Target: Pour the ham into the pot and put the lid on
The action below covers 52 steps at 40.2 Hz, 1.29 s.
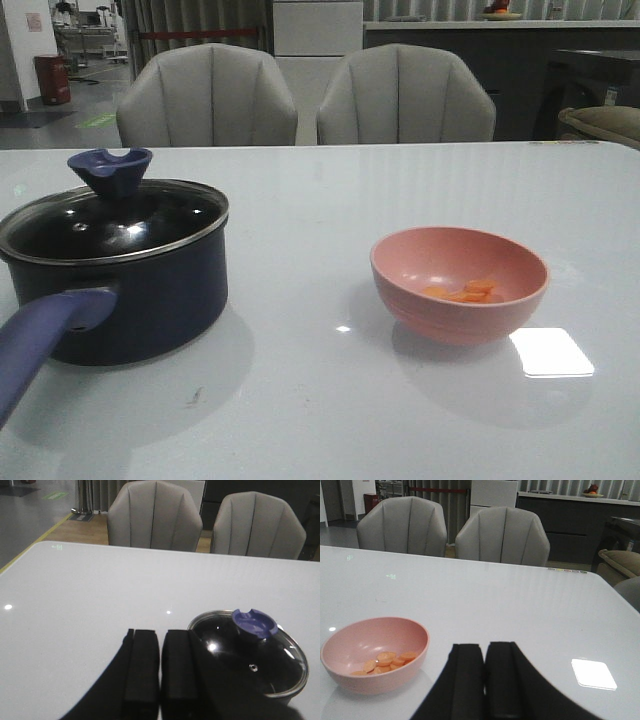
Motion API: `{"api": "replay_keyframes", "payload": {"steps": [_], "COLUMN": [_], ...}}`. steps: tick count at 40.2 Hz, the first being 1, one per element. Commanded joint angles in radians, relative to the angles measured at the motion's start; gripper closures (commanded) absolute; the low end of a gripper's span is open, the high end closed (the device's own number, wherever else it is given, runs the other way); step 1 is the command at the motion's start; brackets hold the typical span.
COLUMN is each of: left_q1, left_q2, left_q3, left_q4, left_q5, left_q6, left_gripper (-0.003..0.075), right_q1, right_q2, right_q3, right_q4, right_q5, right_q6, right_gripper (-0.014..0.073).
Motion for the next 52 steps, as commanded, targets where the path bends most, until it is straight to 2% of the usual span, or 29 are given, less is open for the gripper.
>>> {"api": "replay_keyframes", "payload": {"steps": [1, 5, 7, 14, 17, 25, 39, 52], "left_q1": [0.004, 0.002, -0.003, -0.022, -0.022, -0.042, -0.096, -0.249], "left_q2": [0.030, 0.047, 0.054, 0.100, 0.133, 0.256, 0.677, 1.002], "left_q3": [-0.026, -0.030, -0.034, -0.060, -0.077, -0.198, -0.548, -0.800], "left_q4": [-0.013, -0.013, -0.013, -0.011, -0.011, -0.011, -0.021, 0.012], "left_q5": [-0.062, -0.043, -0.040, -0.010, 0.013, 0.096, 0.332, 0.408], "left_q6": [0.000, 0.000, 0.000, 0.000, 0.000, 0.000, 0.000, -0.044], "left_gripper": [0.0603, 0.0545, 0.0481, 0.0158, 0.0075, 0.0061, 0.0062, 0.0062], "right_q1": [-0.005, -0.005, -0.005, -0.005, -0.005, -0.005, -0.005, -0.005], "right_q2": [-0.020, -0.020, -0.020, -0.020, -0.020, -0.020, -0.020, -0.020], "right_q3": [-0.004, -0.004, -0.004, -0.004, -0.004, -0.004, -0.004, -0.004], "right_q4": [0.001, 0.001, 0.001, 0.001, 0.001, 0.001, 0.001, 0.001], "right_q5": [-0.081, -0.081, -0.081, -0.081, -0.081, -0.081, -0.081, -0.081], "right_q6": [-0.006, -0.006, -0.006, -0.006, -0.006, -0.006, -0.006, -0.006], "right_gripper": [0.0444, 0.0444, 0.0444, 0.0444, 0.0444, 0.0444, 0.0444, 0.0444]}}
